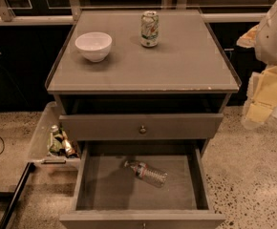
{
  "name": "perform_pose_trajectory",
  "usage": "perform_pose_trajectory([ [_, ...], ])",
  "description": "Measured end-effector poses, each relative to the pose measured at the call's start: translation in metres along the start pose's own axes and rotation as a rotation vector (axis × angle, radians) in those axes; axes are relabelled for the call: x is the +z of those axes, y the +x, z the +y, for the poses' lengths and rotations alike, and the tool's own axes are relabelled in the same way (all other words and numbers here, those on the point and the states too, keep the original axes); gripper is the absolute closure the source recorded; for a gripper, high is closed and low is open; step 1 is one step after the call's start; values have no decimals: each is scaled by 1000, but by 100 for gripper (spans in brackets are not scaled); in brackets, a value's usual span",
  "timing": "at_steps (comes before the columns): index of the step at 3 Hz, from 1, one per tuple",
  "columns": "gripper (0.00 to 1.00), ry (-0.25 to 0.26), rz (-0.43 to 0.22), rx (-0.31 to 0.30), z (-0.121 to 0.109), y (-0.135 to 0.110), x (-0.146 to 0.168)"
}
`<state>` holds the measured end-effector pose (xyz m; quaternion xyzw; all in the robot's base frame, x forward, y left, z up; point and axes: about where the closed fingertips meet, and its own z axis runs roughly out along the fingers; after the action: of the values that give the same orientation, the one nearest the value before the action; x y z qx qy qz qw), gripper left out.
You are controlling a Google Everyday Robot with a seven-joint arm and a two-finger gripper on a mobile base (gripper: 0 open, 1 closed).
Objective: Pick water bottle from middle drawer and place on counter
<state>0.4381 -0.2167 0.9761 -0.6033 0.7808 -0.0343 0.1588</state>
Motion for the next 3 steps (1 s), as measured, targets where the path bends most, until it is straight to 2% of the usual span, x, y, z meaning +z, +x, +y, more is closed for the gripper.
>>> perform_pose_trajectory([
  [1,0,0,0,0,0,0,0],
  [2,0,-2,16,-3,1,1,14],
  [3,0,-14,14,-25,5,3,49],
])
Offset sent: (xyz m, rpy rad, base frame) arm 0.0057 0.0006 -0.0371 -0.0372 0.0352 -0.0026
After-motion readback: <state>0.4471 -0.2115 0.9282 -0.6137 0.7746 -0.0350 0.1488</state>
